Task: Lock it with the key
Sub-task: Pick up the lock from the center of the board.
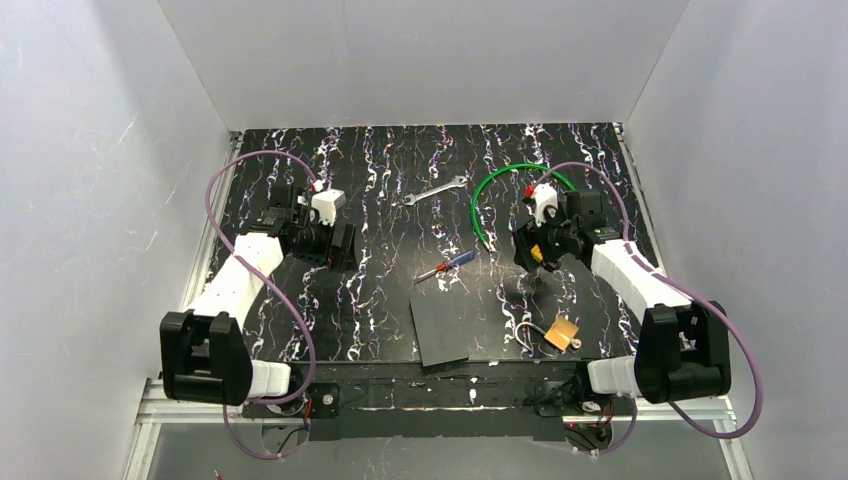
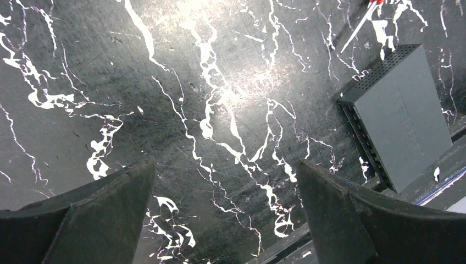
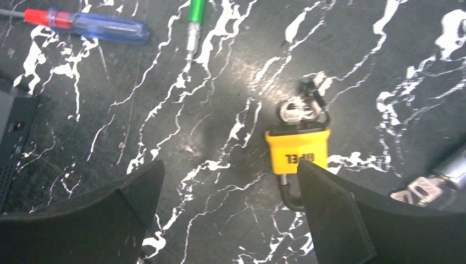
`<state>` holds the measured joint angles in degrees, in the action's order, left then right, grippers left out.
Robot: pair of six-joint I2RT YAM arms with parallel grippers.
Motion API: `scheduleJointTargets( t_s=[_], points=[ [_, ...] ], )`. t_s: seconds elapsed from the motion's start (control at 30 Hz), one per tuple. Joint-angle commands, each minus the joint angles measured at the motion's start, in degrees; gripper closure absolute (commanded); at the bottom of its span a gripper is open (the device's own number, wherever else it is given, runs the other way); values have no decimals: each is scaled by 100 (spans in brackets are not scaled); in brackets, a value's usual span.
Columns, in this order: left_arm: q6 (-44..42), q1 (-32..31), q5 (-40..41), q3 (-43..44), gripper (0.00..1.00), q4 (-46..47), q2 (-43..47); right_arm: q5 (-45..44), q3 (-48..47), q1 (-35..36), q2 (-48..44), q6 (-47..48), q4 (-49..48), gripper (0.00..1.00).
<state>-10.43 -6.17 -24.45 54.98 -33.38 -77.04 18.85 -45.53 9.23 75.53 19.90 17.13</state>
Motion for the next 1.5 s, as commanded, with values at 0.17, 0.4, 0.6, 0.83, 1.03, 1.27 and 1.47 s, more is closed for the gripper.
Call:
scheduleJointTargets(
  t_s=[0.17, 0.4, 0.6, 0.83, 1.03, 1.27, 1.47],
  points=[
    [-7, 10, -337, -73, 1, 52, 529, -183, -933, -318, 605, 699, 605, 0],
    [-6, 10, -461, -74, 1, 43, 499, -212, -1191, -484, 1243, 1011, 691, 0],
    [-1, 11, -538, -85, 1, 43, 491, -176, -1190, -484, 1565, 1140, 625, 0],
    [3, 11, -710, -95, 1, 43, 495, -322, -1166, -484, 1849, 1259, 397, 10],
    [4, 11, -716, -102, 1, 43, 503, -426, -1155, -484, 1936, 1301, 336, 26],
    [40, 10, -753, -106, 1, 60, 488, -368, -1165, -484, 1775, 1202, 350, 45],
    [98, 4, -893, -65, 1, 24, 443, 346, -1565, -484, 1408, 651, 634, 60]
  ],
)
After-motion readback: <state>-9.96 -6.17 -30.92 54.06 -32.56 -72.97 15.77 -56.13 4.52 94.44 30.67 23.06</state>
